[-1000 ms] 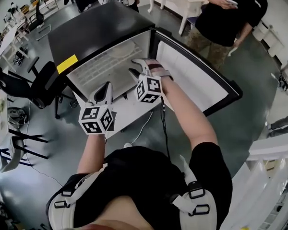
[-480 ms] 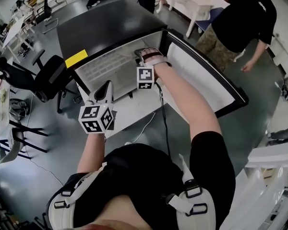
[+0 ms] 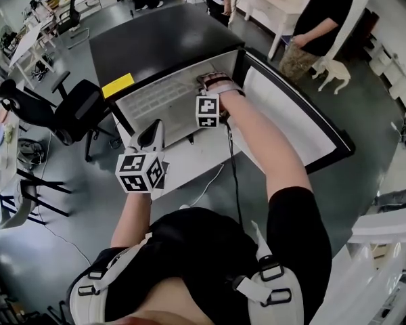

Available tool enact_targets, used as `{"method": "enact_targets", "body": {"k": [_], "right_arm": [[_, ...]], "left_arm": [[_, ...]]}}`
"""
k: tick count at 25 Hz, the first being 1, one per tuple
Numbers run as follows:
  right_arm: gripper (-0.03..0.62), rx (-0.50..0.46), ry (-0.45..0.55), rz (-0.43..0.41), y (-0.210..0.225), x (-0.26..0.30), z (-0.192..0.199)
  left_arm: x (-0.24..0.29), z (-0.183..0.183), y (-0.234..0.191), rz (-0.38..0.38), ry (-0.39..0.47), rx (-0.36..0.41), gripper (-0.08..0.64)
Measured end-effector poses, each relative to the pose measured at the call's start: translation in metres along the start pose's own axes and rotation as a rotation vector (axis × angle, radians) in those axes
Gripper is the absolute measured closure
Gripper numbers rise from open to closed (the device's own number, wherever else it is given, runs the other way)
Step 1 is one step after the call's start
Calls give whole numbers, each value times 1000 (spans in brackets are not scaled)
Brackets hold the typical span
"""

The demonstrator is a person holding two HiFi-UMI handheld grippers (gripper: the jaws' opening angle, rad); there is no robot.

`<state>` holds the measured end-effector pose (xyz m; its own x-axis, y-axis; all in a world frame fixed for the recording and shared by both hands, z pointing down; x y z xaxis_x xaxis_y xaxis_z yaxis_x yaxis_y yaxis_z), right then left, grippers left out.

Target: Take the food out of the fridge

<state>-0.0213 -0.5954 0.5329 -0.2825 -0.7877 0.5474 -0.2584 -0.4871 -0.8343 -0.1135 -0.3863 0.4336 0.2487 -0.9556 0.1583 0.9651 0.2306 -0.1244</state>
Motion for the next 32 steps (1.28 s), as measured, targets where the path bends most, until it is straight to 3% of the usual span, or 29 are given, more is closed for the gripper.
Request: {"method": "enact_targets", "body": {"k": [2,4,9,17,22,32], "right_arm": [[442,-21,9,25,1,-8,-3],[514,-44,18,64,5,-16,-6],[565,-64,26,124,3,-35,-8],[574,-94,30,217,-5,-67,-8],[574,-24,82,240,-14,-94,-10],[574,15,180,299,-15,-177,-12]], "left_arm": [[2,1,-3,1,-4,-4,560],[4,0,-4,5,-5,-8,560],[8,-2,11,44,-4,1,560],[13,2,31,89,-16,8,560],[13,3,38,97,-19,8,560],[14,-1,42,98,-13,11,560]]}}
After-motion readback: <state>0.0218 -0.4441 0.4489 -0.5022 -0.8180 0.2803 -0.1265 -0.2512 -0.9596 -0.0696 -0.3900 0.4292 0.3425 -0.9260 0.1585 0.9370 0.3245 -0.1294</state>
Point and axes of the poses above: the fingertips, and each gripper's own axes: x forward along the fingers, y to its right, z out of its underside, the point moved 1 cm from there along -x, backward along the fingers, and after that the axes turned 3 degrees about -z, right-handed, at the moved point
